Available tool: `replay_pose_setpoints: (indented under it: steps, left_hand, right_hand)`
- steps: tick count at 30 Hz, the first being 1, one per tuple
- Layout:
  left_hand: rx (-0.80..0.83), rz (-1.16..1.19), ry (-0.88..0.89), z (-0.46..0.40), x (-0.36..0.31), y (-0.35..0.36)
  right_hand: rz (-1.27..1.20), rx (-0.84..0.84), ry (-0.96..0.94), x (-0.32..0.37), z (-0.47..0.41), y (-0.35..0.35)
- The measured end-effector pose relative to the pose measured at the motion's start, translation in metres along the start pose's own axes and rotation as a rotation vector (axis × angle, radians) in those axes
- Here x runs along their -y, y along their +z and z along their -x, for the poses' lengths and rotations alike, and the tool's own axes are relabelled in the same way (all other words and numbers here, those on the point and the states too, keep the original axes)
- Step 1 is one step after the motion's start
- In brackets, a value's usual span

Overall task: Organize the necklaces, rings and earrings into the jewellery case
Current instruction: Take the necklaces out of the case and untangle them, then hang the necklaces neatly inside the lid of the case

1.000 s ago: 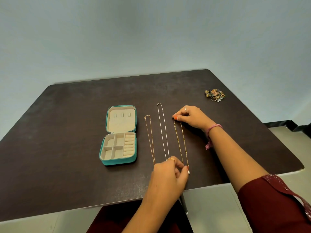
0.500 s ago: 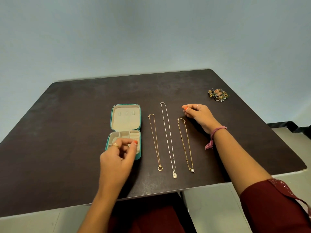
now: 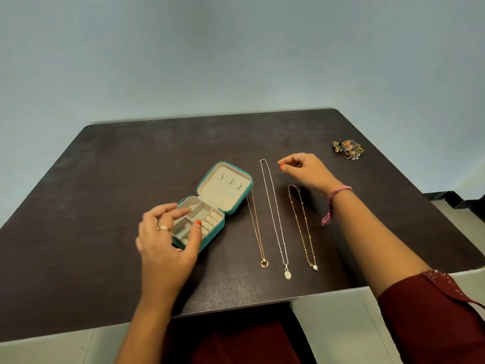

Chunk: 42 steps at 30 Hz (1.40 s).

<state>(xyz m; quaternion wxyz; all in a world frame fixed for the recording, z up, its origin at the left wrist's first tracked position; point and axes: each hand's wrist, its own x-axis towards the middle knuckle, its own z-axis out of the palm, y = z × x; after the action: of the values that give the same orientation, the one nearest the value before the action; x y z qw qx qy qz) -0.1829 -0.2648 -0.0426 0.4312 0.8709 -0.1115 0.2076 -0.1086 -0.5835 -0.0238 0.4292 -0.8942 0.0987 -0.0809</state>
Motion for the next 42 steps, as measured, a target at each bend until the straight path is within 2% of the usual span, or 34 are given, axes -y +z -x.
replay_pose_setpoints:
  steps: [3,6,8,11,14,20,27,32,42]
  left_hand:
    - [0.265,-0.17,-0.067,-0.022,0.019,-0.017]
    - [0.538,-0.239,-0.086,-0.036,0.036,-0.023]
    - [0.626,-0.251,-0.088,-0.036,0.04,-0.024]
    - [0.668,-0.247,-0.072,-0.029,0.043,-0.023]
    - [0.636,-0.243,-0.052,-0.021,0.041,-0.022]
    - [0.454,-0.149,-0.165,-0.002,0.023,-0.01]
    - [0.259,-0.226,-0.192,0.011,0.004,0.011]
    - [0.226,-0.304,-0.204,0.013,-0.001,0.022]
    - [0.219,-0.21,-0.225,0.013,0.003,0.022]
  right_hand:
    - [0.049,0.033,-0.032,0.011,0.0,0.003]
    - [0.059,0.042,-0.034,0.017,0.001,0.007]
    - [0.078,0.055,-0.035,0.02,0.001,0.01]
    - [0.106,0.074,-0.051,0.025,0.002,0.013]
    - [0.125,0.079,-0.072,0.029,0.003,0.013]
    - [0.223,0.095,-0.109,0.031,-0.001,0.017]
    - [0.399,0.178,-0.131,0.032,-0.007,0.028]
    - [0.464,0.228,-0.099,0.032,-0.016,0.034]
    - [0.529,0.212,-0.106,0.042,-0.031,0.053]
